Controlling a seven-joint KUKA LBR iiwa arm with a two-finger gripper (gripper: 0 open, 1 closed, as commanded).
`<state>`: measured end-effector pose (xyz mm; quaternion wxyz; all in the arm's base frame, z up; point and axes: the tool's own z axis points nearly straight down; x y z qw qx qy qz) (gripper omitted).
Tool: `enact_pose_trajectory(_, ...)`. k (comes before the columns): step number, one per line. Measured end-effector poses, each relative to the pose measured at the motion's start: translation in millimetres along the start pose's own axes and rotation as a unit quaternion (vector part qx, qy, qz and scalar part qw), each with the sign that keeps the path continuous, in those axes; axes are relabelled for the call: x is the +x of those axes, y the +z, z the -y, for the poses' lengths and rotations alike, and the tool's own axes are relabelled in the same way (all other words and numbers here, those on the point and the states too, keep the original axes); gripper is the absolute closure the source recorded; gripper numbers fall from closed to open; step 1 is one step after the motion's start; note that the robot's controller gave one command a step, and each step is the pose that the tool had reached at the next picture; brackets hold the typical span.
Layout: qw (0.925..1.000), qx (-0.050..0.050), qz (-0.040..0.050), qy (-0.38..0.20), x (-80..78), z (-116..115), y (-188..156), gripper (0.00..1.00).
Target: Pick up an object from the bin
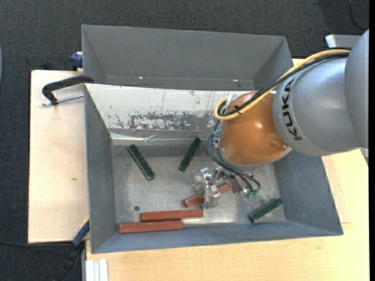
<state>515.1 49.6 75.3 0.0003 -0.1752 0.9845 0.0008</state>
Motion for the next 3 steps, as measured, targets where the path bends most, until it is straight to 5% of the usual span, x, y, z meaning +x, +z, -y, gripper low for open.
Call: enact_pose_trajectory(3,1.0000,0.000,0.0004,0.000,-0.7,-0.8,-38.5,1.00)
